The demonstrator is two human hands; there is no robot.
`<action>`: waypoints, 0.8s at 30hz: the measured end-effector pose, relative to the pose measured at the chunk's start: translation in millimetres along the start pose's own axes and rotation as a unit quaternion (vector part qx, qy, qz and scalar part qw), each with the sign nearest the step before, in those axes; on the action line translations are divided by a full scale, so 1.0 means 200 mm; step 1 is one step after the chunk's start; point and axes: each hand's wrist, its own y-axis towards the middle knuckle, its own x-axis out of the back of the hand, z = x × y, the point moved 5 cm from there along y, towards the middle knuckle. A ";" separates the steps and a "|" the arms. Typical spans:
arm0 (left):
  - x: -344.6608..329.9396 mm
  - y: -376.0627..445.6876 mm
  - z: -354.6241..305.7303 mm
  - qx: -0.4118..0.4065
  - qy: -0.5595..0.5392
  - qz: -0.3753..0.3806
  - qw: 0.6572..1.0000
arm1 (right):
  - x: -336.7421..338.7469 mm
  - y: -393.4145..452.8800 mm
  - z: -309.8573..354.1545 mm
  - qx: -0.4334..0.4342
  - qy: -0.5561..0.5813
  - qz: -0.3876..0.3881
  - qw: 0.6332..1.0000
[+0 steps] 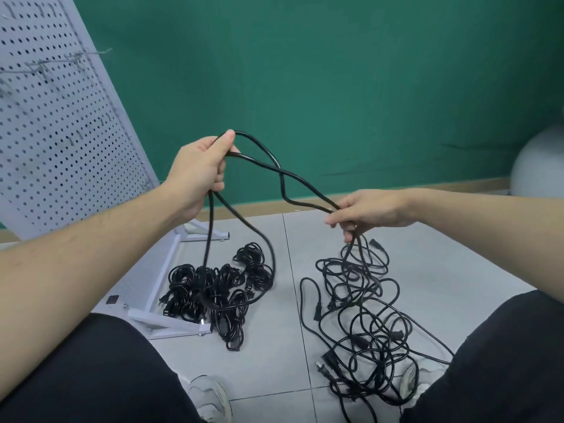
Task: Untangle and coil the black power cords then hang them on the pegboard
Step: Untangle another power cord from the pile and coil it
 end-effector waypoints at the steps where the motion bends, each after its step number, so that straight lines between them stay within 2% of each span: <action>1: 0.03 0.01 0.01 0.002 0.017 -0.012 1.000 | 0.02 0.00 -0.02 -0.001 0.000 -0.011 1.000; 4: 0.09 0.04 0.09 0.049 0.096 0.016 0.994 | 0.07 -0.01 -0.05 -0.008 0.010 -0.045 0.999; 6: 0.11 0.02 0.18 0.112 0.197 0.084 0.970 | 0.11 -0.01 -0.04 0.006 -0.008 -0.089 0.996; 8: 0.13 -0.04 0.26 0.185 0.250 0.181 0.933 | 0.15 -0.02 0.00 0.024 -0.059 -0.154 0.986; 12: 0.11 -0.17 0.33 0.282 0.155 0.418 0.850 | 0.15 -0.05 0.14 0.054 -0.144 -0.204 0.967; 14: 0.07 -0.20 0.31 0.286 0.109 0.458 0.835 | 0.11 -0.06 0.22 0.082 -0.194 -0.195 0.958; 16: -0.01 -0.20 0.30 0.267 0.121 0.439 0.849 | 0.06 -0.06 0.28 0.112 -0.244 -0.185 0.945; 20: -0.23 -0.22 0.23 0.162 0.205 0.383 0.886 | -0.05 -0.02 0.36 0.139 -0.305 -0.165 0.928; 22: -0.32 -0.21 0.22 0.120 0.234 0.308 0.914 | -0.05 -0.01 0.38 0.139 -0.286 -0.181 0.931; 24: -0.34 -0.16 0.20 0.063 0.258 0.180 0.947 | -0.03 -0.02 0.38 0.137 -0.233 -0.188 0.944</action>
